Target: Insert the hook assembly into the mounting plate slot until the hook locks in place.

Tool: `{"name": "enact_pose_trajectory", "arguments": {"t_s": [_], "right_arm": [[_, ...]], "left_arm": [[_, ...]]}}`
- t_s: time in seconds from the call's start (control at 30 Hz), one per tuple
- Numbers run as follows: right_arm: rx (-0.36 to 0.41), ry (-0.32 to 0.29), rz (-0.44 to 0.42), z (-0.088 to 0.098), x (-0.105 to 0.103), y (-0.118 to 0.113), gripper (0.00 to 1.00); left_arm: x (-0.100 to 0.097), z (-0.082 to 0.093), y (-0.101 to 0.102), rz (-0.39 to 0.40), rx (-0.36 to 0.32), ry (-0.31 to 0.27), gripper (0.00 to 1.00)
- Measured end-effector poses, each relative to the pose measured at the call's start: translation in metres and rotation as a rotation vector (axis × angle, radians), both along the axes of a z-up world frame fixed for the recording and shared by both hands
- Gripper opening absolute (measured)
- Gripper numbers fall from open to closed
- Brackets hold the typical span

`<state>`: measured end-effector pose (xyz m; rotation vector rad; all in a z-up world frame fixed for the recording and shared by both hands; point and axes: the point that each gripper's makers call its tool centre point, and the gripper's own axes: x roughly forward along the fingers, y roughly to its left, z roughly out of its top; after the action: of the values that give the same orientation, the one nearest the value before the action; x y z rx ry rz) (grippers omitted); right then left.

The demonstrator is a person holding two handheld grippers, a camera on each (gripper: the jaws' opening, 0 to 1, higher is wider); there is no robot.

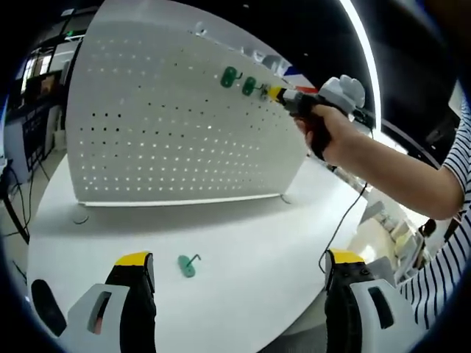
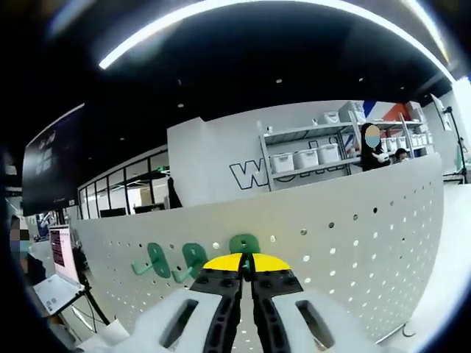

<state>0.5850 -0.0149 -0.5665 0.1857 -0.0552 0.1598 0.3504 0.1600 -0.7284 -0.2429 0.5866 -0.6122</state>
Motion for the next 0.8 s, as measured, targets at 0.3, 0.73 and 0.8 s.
{"name": "enact_pose_trajectory", "arguments": {"t_s": [0.3,0.73,0.8], "right_arm": [[0.033,0.061,-0.022,-0.002,0.005,0.0,0.01],[-0.034,0.089,-0.022,-0.003,0.004,0.001,0.09],[-0.021,0.088,-0.023,-0.001,0.003,0.0,0.13]], "left_arm": [[0.0,-0.002,0.0,0.005,-0.006,0.002,0.97],[-0.003,0.001,0.007,0.023,-0.007,0.004,0.97],[-0.003,0.0,0.008,0.028,-0.007,0.005,0.96]]}}
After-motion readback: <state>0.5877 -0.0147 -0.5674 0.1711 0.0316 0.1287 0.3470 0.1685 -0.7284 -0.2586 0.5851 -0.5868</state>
